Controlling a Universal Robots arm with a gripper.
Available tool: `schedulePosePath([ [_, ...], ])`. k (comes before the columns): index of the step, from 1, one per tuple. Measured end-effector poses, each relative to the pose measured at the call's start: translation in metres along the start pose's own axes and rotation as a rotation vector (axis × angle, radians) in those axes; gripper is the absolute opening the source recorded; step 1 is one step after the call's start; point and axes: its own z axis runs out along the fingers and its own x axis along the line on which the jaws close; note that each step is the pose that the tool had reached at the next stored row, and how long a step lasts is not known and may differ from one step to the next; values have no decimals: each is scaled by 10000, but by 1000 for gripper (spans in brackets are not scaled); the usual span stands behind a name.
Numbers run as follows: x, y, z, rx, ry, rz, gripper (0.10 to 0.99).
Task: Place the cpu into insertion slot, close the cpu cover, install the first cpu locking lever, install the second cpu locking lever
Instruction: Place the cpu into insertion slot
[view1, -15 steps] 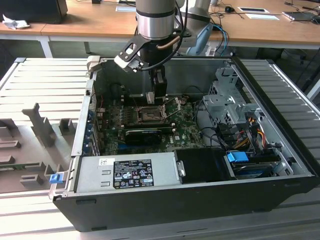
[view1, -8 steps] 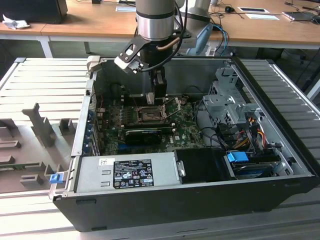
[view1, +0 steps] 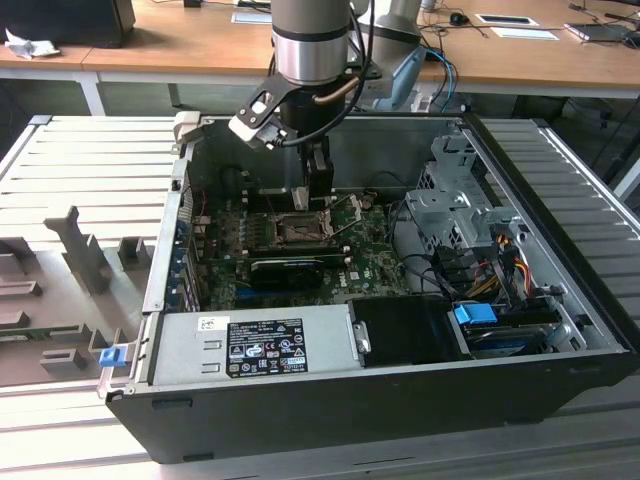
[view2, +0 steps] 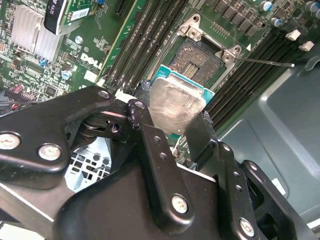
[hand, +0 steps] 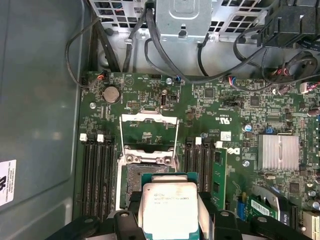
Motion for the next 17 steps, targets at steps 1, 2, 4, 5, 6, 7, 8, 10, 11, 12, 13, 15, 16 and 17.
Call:
schedulePosePath([
  [1, 0, 0, 4, 1, -2, 14, 525],
  [2, 0, 0, 6, 1, -4, 45, 525],
  [4, 2, 0, 14, -2, -11, 177, 525],
  [5, 8, 1, 23, 3, -25, 292, 525],
  [6, 9, 1, 40, 4, -33, 367, 525],
  [7, 8, -2, 77, 4, -38, 420, 525],
  [8, 9, -4, 106, 3, -41, 441, 525],
  [10, 26, -27, 168, 4, -41, 443, 525],
  [11, 27, -34, 185, 3, -42, 444, 525],
  [12, 28, -40, 204, 3, -41, 443, 525],
  [13, 32, -44, 227, 3, -41, 443, 525],
  [15, 43, -49, 271, 4, -43, 442, 525],
  [16, 54, -52, 287, 5, -43, 443, 525],
  [17, 56, -53, 307, 3, -40, 442, 525],
])
